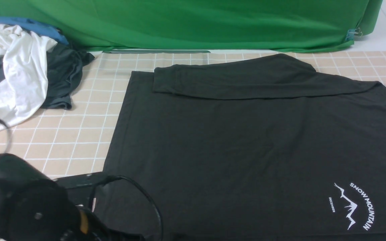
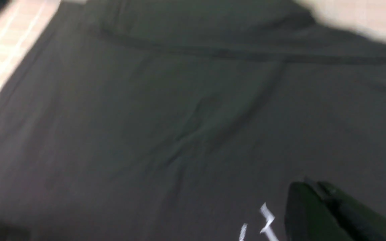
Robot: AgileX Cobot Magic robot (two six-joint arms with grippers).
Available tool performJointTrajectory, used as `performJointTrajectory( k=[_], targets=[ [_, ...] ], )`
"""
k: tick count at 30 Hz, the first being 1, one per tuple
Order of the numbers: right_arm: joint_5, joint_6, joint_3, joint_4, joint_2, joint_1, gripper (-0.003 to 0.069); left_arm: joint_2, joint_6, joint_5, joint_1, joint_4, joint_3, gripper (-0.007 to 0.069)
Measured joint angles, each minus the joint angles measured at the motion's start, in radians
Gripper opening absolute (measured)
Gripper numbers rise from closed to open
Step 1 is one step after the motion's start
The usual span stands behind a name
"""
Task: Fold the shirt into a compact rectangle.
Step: 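Grasp the left edge of the dark T-shirt lying flat on the table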
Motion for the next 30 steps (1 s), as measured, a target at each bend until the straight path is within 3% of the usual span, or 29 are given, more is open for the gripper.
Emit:
performJointTrajectory(
  k=[12, 16, 24, 26, 27, 28, 30],
  targets=[
    [0.003, -0.009, 0.000, 0.011, 0.018, 0.080, 0.0039, 0.121, -0.022, -0.153, -0.005, 0.117, 0.000, 0.0484],
    [0.003, -0.009, 0.000, 0.011, 0.018, 0.080, 0.0039, 0.154, -0.024, -0.191, -0.005, 0.115, 0.000, 0.0556],
    [0.003, -0.009, 0.001, 0.011, 0.019, 0.080, 0.0040, 0.185, -0.024, -0.219, -0.005, 0.103, -0.001, 0.0509],
    [0.003, -0.009, 0.001, 0.012, 0.019, 0.080, 0.0040, 0.189, 0.003, -0.215, -0.005, 0.088, -0.002, 0.0407],
    [0.003, -0.009, 0.001, 0.012, 0.019, 0.080, 0.0040, 0.189, 0.005, -0.215, -0.005, 0.088, -0.002, 0.0396],
    [0.002, -0.009, 0.001, 0.012, 0.019, 0.080, 0.0042, 0.190, 0.028, -0.216, -0.005, 0.068, -0.003, 0.0283],
    [0.002, -0.009, 0.001, 0.012, 0.019, 0.080, 0.0042, 0.190, 0.048, -0.224, -0.005, 0.045, -0.004, 0.0138]
  ],
)
